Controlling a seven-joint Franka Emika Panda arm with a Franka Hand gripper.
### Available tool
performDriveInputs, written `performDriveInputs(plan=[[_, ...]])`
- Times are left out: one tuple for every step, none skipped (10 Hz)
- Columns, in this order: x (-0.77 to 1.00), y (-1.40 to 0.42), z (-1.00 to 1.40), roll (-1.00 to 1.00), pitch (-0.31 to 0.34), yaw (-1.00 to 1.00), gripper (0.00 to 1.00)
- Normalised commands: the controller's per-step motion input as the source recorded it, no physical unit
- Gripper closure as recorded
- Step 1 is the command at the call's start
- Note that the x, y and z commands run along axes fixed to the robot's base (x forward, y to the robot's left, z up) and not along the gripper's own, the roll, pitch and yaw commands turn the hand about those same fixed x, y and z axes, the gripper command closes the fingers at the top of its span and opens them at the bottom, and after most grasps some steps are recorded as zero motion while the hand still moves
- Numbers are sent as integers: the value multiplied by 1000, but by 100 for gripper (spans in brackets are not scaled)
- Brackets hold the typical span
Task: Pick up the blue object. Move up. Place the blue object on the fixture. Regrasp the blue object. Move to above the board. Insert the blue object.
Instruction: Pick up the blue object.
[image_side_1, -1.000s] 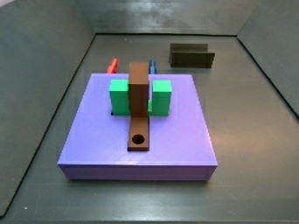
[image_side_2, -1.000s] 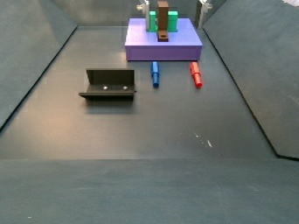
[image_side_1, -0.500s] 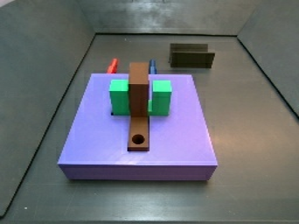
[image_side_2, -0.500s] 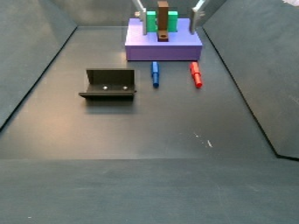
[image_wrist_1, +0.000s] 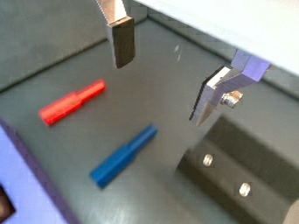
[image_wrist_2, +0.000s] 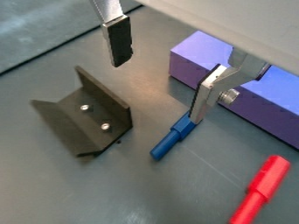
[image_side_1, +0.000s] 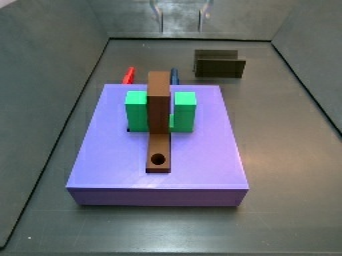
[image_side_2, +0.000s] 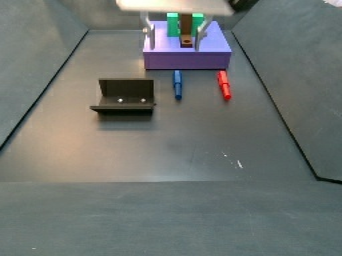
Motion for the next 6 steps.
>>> performDriveInputs(plan=[[151, -463, -651, -74, -297, -9, 0], [157, -420, -634, -83, -256, 0, 0], [46, -431, -609, -57, -273, 0, 0], [123, -374, -580, -4, -274, 0, 0], [280, -326, -440, 46, -124, 0, 0], [120, -277, -377, 121, -111, 0, 0]])
